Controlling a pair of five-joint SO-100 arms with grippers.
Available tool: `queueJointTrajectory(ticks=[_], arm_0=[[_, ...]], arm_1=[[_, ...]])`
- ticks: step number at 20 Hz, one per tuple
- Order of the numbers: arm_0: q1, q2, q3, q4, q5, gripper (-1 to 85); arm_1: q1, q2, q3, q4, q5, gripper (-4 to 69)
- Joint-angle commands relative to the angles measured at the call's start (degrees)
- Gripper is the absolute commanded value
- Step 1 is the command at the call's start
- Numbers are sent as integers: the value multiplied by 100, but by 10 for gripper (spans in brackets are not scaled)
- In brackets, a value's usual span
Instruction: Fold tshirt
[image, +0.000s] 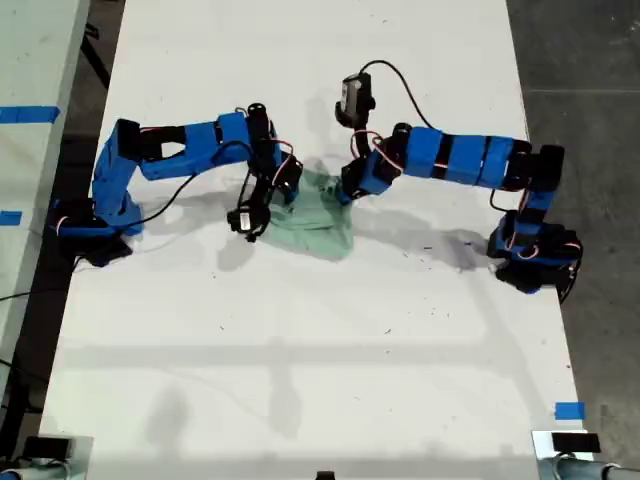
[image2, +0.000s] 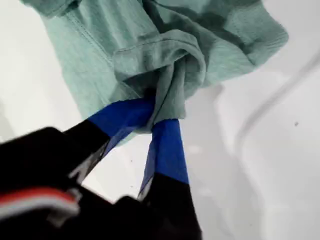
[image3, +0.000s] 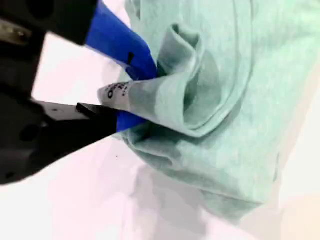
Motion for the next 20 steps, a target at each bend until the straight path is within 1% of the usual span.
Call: queueJointTrajectory(ticks=[1,2,4,7,9,11,13,14,15,16,17,18,19,20], arm_0=[[-729,-413,-35,-141,105,267],[-905,-562,-88,-141,114,288],[-1160,-501,-141,-26,158,300],[-1257,396,-149,457,264,295],[-1266,1230,-141,844,290,282],[-1204,2101,-35,1195,334,272],[-1055,2874,229,1494,334,268],[-914,3296,563,1512,334,264],[-747,3744,1046,1477,272,238],[-580,4280,1767,1327,97,216],[-404,4975,2760,984,-167,188],[-220,5827,3973,431,-272,140],[-26,6838,5273,-264,-439,65],[176,7937,6618,-896,-765,15]], arm_1=[[431,281,659,-1028,-114,202],[545,211,853,-1239,-114,218],[606,246,993,-1283,-79,240],[545,932,940,-721,44,257],[536,1679,949,-167,123,265],[448,2602,1151,352,255,256],[299,3630,1670,615,510,254],[211,4148,2021,729,712,253],[105,4711,2443,800,976,242],[-9,5273,2883,844,1266,227],[-176,5836,3375,844,1626,211],[-378,6407,3867,826,1978,190],[-606,6943,4342,791,2364,169],[-853,7436,4825,703,2698,141]])
